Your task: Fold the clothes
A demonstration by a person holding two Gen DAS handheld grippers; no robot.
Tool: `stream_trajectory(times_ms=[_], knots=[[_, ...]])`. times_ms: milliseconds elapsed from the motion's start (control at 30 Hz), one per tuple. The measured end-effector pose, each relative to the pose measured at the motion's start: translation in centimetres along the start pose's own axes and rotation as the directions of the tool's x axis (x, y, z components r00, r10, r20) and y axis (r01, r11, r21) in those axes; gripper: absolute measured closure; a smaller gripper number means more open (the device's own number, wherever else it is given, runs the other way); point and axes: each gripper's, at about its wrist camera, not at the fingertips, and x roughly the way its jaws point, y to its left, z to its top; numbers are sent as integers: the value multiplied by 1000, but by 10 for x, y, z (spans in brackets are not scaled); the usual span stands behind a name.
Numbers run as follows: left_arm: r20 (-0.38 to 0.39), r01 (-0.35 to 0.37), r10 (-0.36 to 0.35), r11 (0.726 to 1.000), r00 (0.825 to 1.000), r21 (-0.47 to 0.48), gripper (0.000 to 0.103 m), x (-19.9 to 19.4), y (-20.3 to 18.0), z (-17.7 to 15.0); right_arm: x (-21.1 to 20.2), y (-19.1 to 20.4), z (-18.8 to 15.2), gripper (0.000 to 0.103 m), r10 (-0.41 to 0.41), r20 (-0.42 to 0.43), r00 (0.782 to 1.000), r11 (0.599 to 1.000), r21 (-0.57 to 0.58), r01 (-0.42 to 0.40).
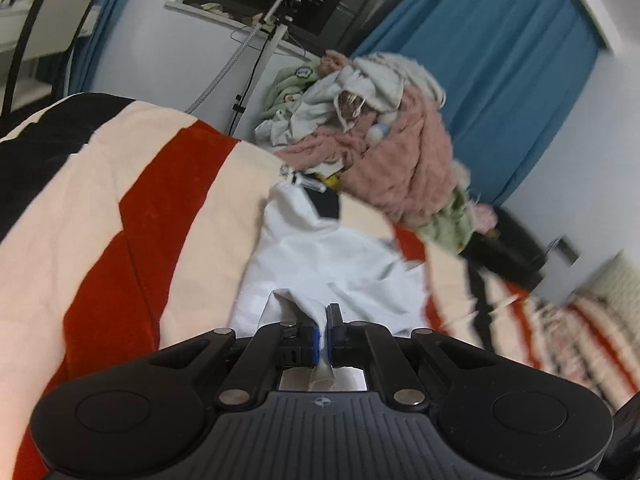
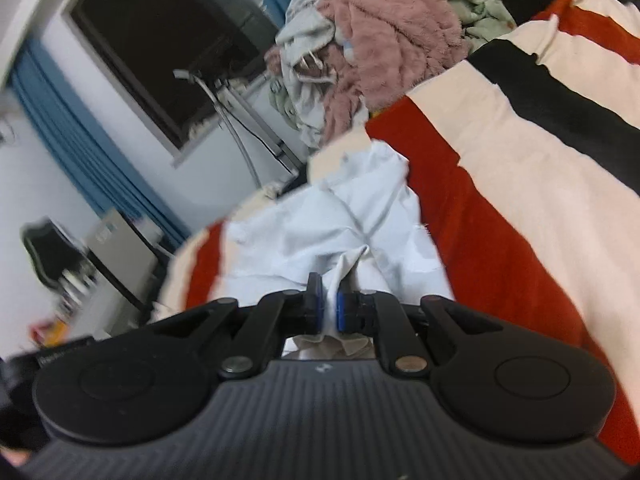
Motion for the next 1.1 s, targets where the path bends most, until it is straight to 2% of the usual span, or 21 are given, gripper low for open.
stream_trajectory(times_ms=[67,200,333,400,433,467,500,533,567,633,700,933,1100], knots=[[-32,-31,33,998,999,48,99,24,4,-9,18,-9,-4,93,-27,-29,999,1000,-5,27],[-102,-48,56,996,993,78,99,55,14,-21,42,-18,-14,92,-64,-79,995,997,-44,60],[-89,-54,68,987,994,152,98,53,10,-25,41,-8,-16,91,-84,-77,993,992,-100,76],[-76,-55,69,983,995,176,90,46,5,-24,35,-2,-14,88,-99,-79,992,989,-115,90],[-68,-56,70,980,995,190,86,40,1,-25,31,2,-12,81,-108,-78,991,987,-125,98],[-60,-58,71,977,996,204,73,34,-3,-25,24,7,-11,71,-114,-65,991,984,-146,104],[-48,-62,75,973,996,224,56,26,-8,-24,18,12,-10,41,-120,-51,991,980,-166,110],[-35,-67,78,966,996,248,49,19,-14,-24,7,16,-9,16,-117,-9,993,976,-183,114],[-16,-72,79,961,997,267,43,9,-20,-23,-4,21,-9,10,-114,33,993,973,-200,118],[20,-64,61,957,998,284,38,-11,-28,-23,-23,31,-10,13,-104,87,991,962,-243,122],[48,-57,45,955,998,291,23,-31,-35,-23,-40,38,-10,13,-95,108,990,955,-269,121],[126,-55,10,934,992,354,22,-104,-52,-39,-98,60,-25,13,-56,162,985,931,-348,110],[151,-42,-10,941,989,337,22,-158,-42,-61,-137,64,-41,13,-50,180,982,919,-377,116]])
